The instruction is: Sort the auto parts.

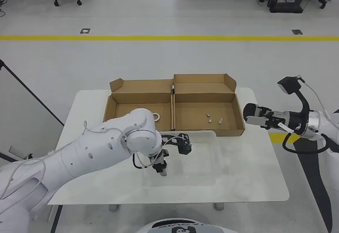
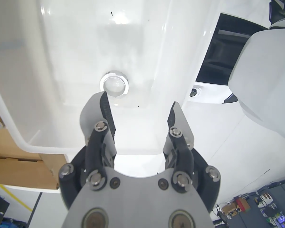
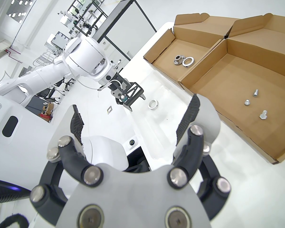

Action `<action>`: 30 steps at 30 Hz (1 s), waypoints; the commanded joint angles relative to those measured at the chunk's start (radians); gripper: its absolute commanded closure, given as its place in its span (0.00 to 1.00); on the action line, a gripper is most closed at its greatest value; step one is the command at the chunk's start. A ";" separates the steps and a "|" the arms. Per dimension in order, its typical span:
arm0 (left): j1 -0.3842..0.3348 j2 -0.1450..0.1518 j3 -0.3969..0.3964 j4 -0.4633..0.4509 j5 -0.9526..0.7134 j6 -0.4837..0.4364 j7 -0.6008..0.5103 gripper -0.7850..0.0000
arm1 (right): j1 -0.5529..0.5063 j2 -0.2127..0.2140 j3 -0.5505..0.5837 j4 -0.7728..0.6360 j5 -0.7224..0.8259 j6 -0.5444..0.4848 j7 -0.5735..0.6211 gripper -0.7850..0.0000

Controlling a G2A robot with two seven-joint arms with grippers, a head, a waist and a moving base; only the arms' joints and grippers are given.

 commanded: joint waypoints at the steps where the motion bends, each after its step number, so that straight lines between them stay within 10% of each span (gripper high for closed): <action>1: -0.002 0.004 -0.009 0.000 0.014 -0.007 0.010 0.30 | 0.000 0.000 0.000 0.000 0.000 0.000 0.000 0.00; 30: -0.002 -0.117 0.086 0.254 0.202 -0.054 0.089 0.51 | 0.000 0.000 0.000 0.000 0.000 0.000 0.000 0.00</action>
